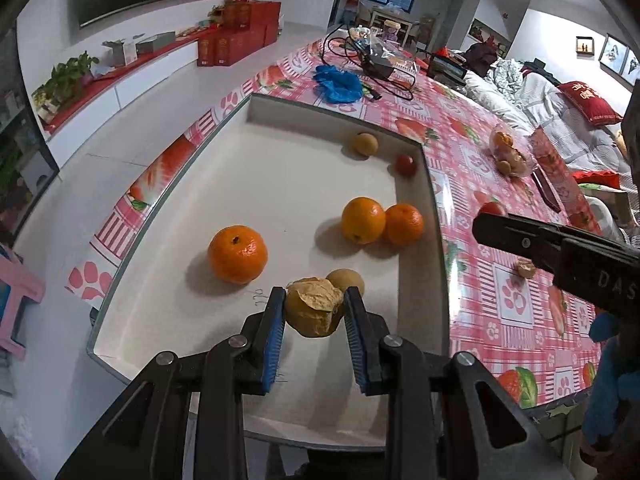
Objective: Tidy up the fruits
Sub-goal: 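Open both grippers to drop the dried fruit and tomato into the tray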
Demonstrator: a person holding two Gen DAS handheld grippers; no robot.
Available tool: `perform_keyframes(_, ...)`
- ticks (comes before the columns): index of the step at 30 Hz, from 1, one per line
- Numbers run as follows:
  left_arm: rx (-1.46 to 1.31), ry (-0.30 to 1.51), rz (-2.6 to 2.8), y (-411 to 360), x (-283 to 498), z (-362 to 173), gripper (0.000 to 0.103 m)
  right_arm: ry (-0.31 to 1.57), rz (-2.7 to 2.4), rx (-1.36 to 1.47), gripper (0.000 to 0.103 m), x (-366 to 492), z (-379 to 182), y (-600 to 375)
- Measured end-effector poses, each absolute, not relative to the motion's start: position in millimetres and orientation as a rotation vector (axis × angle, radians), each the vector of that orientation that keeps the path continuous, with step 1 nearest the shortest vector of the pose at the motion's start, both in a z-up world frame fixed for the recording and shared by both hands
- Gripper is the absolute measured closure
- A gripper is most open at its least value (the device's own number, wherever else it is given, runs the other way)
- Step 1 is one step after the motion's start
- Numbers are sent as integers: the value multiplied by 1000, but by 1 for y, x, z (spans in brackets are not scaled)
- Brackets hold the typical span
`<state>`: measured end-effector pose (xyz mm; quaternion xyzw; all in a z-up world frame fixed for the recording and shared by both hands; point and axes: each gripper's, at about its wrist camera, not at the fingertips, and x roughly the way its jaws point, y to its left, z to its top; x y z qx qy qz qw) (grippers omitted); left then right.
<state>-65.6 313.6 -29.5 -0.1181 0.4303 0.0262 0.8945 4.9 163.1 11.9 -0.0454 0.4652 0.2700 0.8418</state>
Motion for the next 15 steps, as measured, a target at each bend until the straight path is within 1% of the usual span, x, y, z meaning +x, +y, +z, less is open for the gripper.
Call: perform_keyframes(15,-240,947,84,323,-54,-47,71,1075,641,-122,79,5,-16,198)
